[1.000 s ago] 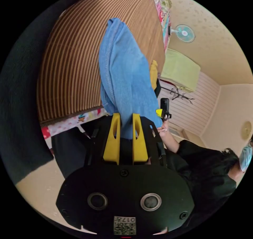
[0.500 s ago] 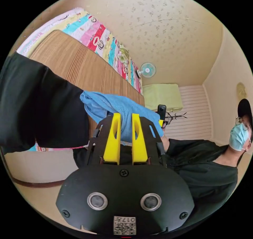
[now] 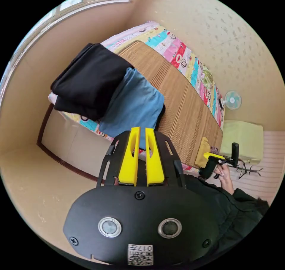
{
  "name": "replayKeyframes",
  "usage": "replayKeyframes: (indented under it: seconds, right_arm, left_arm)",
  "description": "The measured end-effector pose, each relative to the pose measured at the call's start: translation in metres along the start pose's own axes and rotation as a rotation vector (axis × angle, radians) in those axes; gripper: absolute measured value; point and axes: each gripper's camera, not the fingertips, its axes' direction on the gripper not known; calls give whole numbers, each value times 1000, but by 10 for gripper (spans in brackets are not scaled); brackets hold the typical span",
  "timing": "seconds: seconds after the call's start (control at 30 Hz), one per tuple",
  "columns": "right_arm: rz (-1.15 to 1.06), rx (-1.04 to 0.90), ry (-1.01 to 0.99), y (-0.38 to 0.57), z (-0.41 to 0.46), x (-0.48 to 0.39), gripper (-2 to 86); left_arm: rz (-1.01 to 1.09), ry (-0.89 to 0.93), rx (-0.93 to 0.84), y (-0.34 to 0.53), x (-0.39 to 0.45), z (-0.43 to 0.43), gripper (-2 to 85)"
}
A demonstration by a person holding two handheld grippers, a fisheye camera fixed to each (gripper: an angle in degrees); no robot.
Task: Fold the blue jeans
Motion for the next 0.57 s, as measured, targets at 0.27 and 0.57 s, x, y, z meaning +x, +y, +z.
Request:
replayKeyframes:
  seconds: [0.27, 0.57]
  right_arm:
    - [184, 904, 1131, 212, -205, -35, 20]
    - [840, 537, 627, 381, -223, 225, 16]
  left_arm:
    - [491, 477, 173, 9, 237, 42, -8]
    - [688, 1084, -64, 61, 430, 110, -10]
